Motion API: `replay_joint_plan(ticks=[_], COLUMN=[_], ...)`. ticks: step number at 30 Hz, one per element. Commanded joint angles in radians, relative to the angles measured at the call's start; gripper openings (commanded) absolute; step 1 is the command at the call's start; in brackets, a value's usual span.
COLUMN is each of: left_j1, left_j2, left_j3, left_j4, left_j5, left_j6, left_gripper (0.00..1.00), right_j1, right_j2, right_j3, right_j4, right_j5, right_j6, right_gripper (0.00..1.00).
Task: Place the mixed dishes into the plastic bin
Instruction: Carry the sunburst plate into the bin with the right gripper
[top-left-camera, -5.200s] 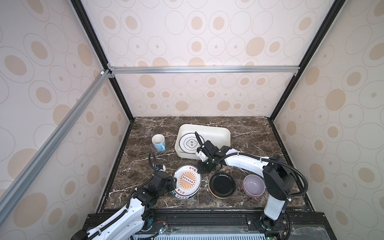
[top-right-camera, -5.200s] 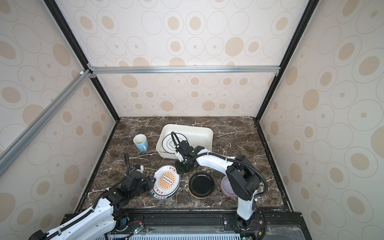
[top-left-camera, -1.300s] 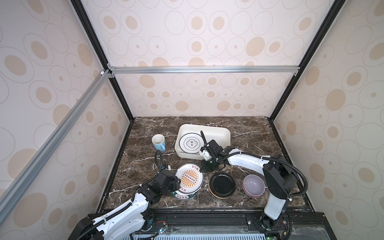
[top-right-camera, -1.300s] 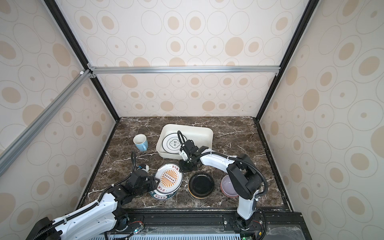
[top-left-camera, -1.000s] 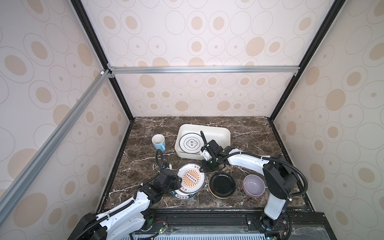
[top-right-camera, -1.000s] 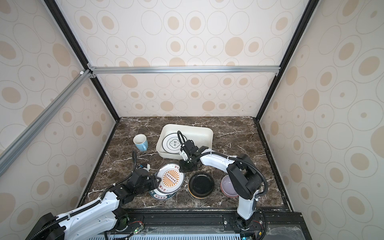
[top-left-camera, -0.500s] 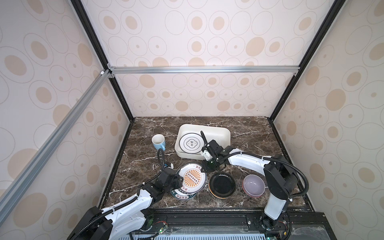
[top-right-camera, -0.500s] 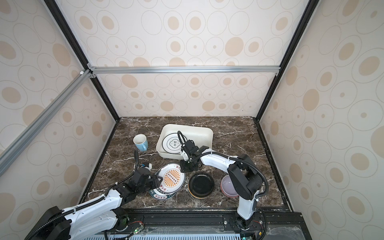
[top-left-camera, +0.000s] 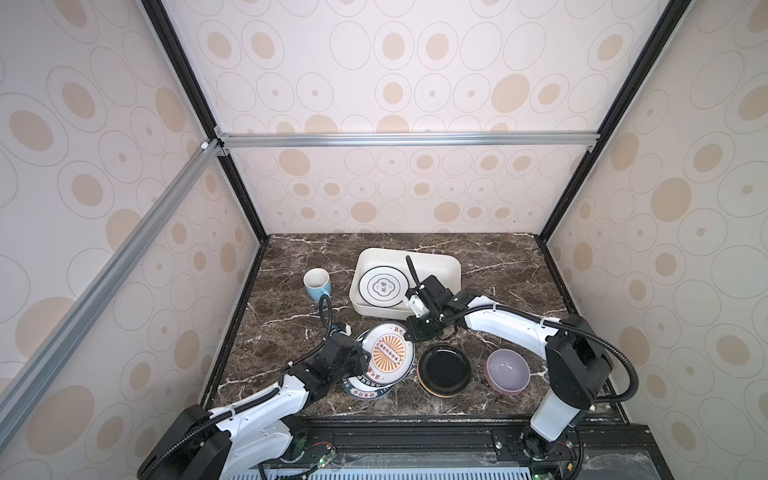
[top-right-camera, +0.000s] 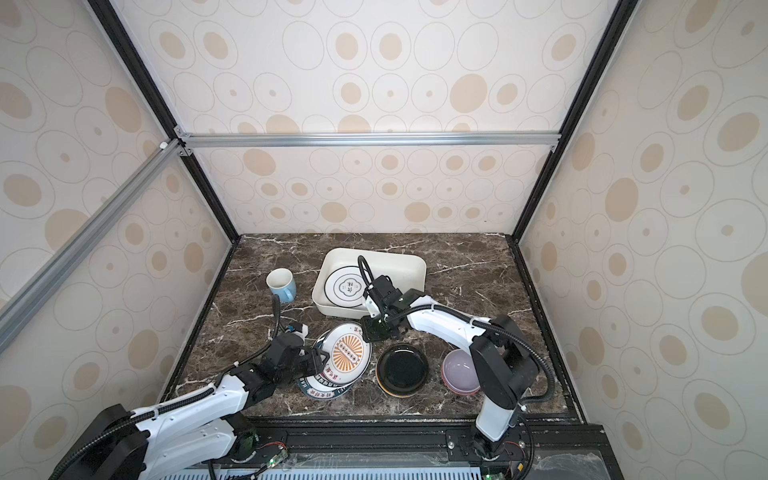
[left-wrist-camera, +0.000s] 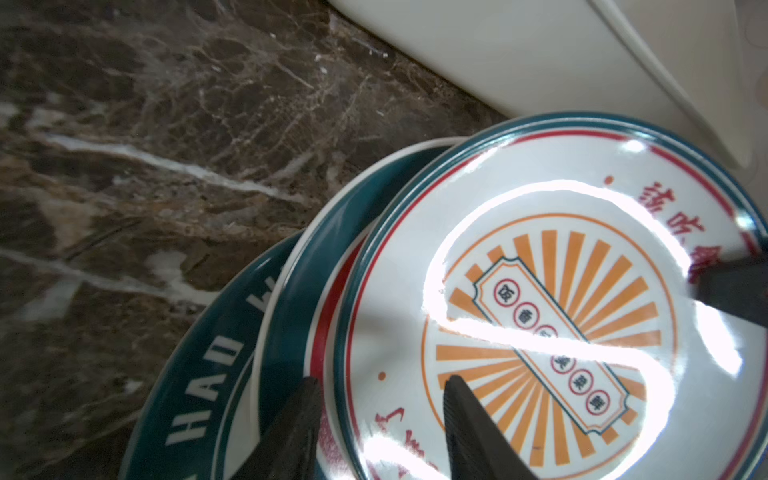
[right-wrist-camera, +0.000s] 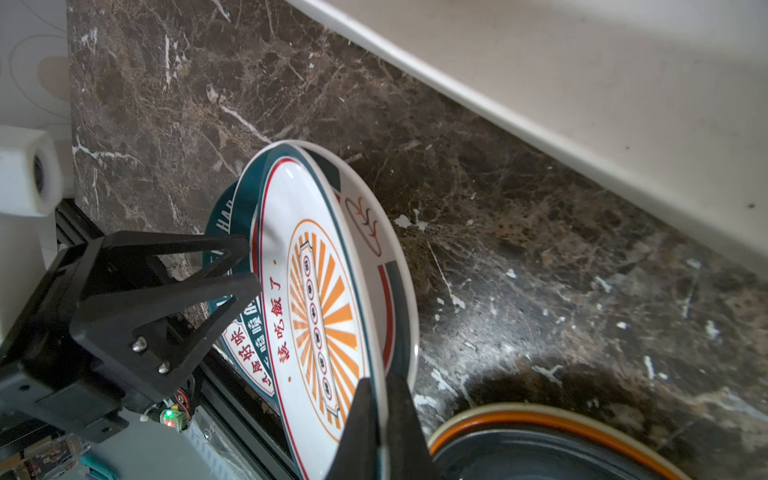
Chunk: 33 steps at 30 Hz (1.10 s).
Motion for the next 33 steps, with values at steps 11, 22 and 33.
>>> replay_joint_plan(ticks=[11, 22, 33], left_j1=[0.004, 0.048, 0.238], left_j2=[-0.233, -0.226, -0.038], left_j3=[0.085, 0.213, 0.361], left_j4=[-0.271, -0.348, -0.281], left_j5=[-0.141, -0.160, -0.011], left_j6=[0.059, 0.136, 0.300], left_gripper=[0.80, 0.94, 0.99], right_j1=[-0.003, -0.047, -0.232], right_j2=[-0.070, -0.048, 0.237], right_j3=[0.031, 0.239, 0.655], right_j4=[-0.069, -0.114, -0.166], right_j5=[-0.006, -0.068, -0.101], right_j6=[0.023, 0.014, -0.002], right_gripper=[0.00, 0.00, 0.00])
